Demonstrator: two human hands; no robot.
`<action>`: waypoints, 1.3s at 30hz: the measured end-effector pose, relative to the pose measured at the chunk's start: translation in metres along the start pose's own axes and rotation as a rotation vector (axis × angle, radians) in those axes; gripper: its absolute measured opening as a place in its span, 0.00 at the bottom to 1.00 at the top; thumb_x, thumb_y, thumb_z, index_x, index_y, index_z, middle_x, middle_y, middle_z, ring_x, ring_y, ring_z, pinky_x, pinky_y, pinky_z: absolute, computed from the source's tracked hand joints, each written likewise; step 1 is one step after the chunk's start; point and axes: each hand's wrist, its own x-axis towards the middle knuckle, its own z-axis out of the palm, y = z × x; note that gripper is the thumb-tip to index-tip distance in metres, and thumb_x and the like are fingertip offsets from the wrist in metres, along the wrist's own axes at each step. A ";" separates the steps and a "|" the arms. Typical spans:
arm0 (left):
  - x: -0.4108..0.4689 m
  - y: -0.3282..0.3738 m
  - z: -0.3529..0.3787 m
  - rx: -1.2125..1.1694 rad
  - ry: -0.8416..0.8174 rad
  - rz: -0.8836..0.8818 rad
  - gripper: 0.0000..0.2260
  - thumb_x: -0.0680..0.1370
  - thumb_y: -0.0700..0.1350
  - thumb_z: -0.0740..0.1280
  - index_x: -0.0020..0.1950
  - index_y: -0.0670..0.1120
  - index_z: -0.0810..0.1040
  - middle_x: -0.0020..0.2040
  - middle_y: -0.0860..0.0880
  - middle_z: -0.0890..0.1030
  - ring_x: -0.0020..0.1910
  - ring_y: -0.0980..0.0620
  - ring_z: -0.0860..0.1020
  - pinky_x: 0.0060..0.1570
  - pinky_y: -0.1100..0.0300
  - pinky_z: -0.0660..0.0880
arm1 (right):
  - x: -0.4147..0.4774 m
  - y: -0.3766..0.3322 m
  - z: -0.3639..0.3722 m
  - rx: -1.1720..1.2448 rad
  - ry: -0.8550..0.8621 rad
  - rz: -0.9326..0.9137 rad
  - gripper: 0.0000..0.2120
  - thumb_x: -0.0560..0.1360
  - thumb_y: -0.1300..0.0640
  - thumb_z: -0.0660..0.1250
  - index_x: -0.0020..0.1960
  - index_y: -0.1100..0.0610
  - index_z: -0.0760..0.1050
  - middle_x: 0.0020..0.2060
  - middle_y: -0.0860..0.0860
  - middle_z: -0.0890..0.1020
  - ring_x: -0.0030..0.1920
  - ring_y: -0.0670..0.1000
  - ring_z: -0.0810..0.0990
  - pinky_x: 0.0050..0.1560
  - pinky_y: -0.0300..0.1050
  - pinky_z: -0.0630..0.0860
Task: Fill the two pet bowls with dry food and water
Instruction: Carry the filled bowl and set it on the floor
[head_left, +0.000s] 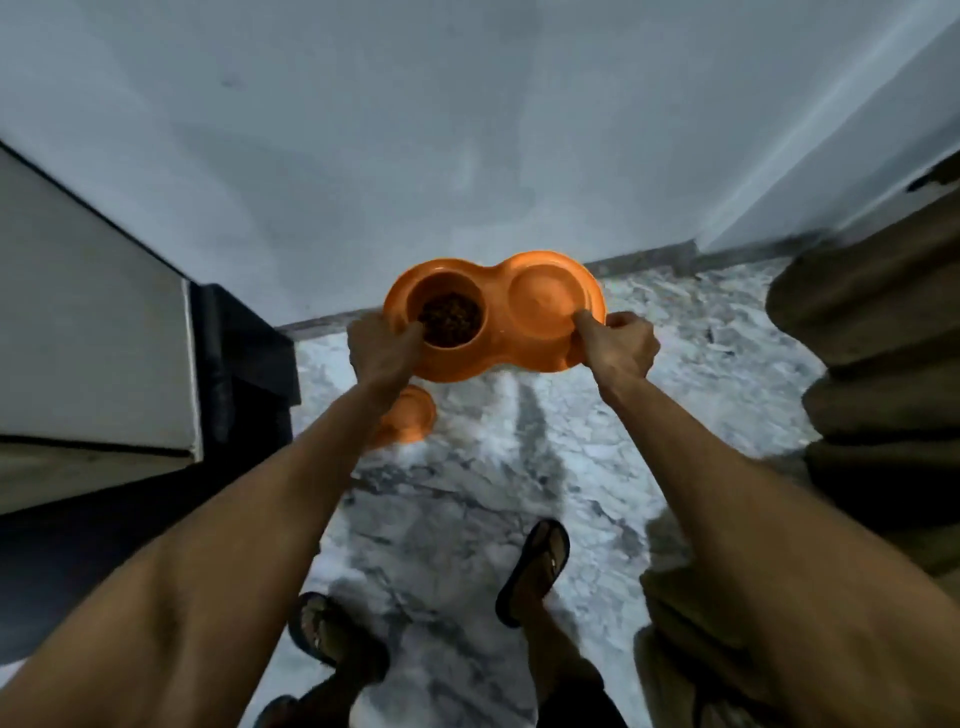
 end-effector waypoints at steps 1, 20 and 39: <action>0.006 -0.011 0.020 -0.004 0.008 -0.016 0.24 0.67 0.58 0.65 0.44 0.36 0.78 0.46 0.34 0.81 0.48 0.36 0.80 0.42 0.50 0.75 | 0.018 0.015 0.008 -0.015 -0.011 0.001 0.17 0.64 0.46 0.74 0.46 0.57 0.78 0.41 0.54 0.82 0.47 0.59 0.83 0.51 0.57 0.81; 0.185 -0.310 0.381 0.097 0.025 -0.120 0.21 0.69 0.55 0.70 0.43 0.35 0.78 0.44 0.34 0.81 0.48 0.34 0.79 0.43 0.47 0.74 | 0.274 0.376 0.232 -0.158 -0.072 0.111 0.14 0.67 0.49 0.75 0.42 0.58 0.76 0.35 0.53 0.79 0.42 0.58 0.83 0.44 0.50 0.82; 0.230 -0.384 0.450 -0.116 -0.066 -0.269 0.10 0.72 0.44 0.71 0.38 0.42 0.72 0.36 0.42 0.72 0.36 0.48 0.71 0.36 0.53 0.68 | 0.324 0.446 0.298 -0.231 -0.126 0.087 0.13 0.69 0.49 0.74 0.32 0.49 0.71 0.31 0.46 0.76 0.41 0.53 0.80 0.50 0.55 0.82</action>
